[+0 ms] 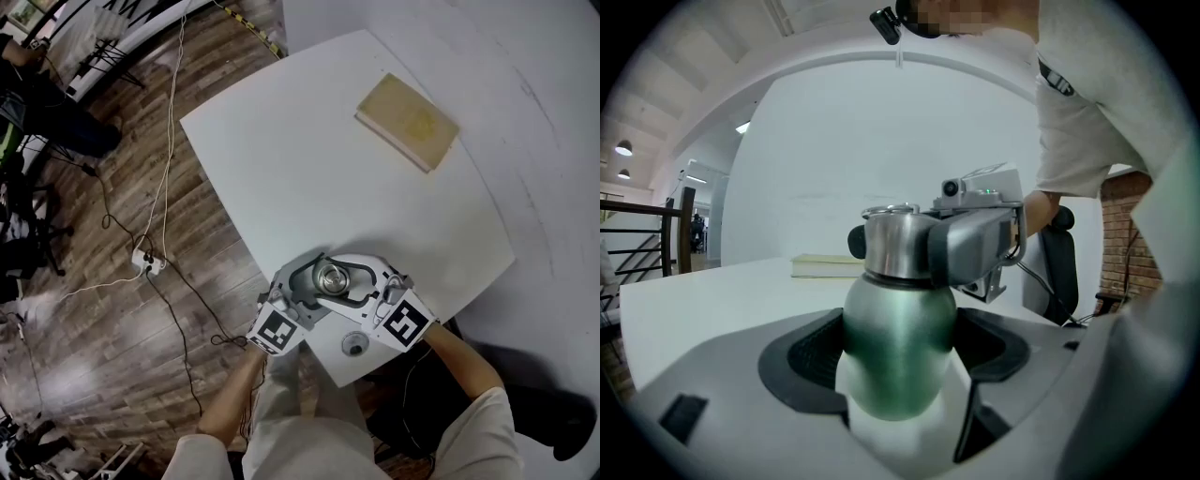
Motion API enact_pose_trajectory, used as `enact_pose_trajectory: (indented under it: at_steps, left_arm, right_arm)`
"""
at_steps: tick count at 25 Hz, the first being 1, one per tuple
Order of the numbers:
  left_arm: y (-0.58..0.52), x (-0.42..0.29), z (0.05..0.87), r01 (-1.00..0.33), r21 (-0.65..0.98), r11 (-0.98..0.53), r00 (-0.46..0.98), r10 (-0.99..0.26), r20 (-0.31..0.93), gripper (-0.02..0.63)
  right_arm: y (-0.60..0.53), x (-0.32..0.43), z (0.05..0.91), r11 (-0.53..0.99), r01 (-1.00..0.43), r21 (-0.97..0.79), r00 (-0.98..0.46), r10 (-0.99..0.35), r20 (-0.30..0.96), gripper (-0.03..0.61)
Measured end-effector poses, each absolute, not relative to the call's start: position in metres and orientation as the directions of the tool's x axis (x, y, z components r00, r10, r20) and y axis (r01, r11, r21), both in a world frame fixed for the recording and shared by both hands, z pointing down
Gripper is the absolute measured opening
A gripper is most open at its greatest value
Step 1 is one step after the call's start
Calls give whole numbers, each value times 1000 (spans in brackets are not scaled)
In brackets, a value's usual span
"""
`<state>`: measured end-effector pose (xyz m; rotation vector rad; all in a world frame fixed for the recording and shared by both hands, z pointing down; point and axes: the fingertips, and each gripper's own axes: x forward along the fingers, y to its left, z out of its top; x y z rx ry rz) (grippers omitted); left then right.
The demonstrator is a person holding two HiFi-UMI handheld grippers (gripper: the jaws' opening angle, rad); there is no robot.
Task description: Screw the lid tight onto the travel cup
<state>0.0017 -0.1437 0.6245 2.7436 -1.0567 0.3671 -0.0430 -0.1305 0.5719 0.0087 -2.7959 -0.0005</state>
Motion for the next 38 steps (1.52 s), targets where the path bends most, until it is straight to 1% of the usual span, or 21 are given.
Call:
enact_pose_trajectory:
  at_steps: [4,9,17,24,27,30,31,33,34,38]
  left_arm:
    - [-145,1,625,-677,72,-732,716,-633,294,362]
    - [-144,3,626,-676,73,-733,718,-634,288,362]
    - [-144,1,624,-676,76,-733,718,-631,294,362]
    - [-143,1,624,-677,74,-732,717,-632,294,362]
    - [-144,2,624,-678,76,-731,716,-634,292,362]
    - [-143,1,624,-679,72,-731,715,-635,293,362]
    - [-143,1,624,-679,73,-731,715,-635,294,362]
    - [-143,1,624,-679,75,-731,715,-634,293,362]
    - [-143,1,623,-679,77,-730,716,-634,292,362]
    - [-143,1,623,-677,79,-732,718,-633,291,362]
  right_arm:
    - [-135,-42,574,991,-131,15,-937,-129,324,258]
    - [-141,-40,574,946,-323,35,-897,-318,308,258]
    - [-150,-36,571,801,-595,60,-759,-585,286,258]
    - [-156,-34,564,660,-750,37,-638,-737,222,258]
    - [-158,-33,564,643,-766,18,-625,-751,211,259]
    - [-154,-35,562,684,-730,-9,-673,-715,191,261]
    - [-151,-37,561,708,-706,-27,-700,-690,182,265]
    - [-145,-38,561,763,-644,-60,-759,-627,178,320]
    - [-143,-38,562,788,-611,-75,-785,-592,181,329]
    - [-142,-39,562,881,-467,-74,-873,-446,196,328]
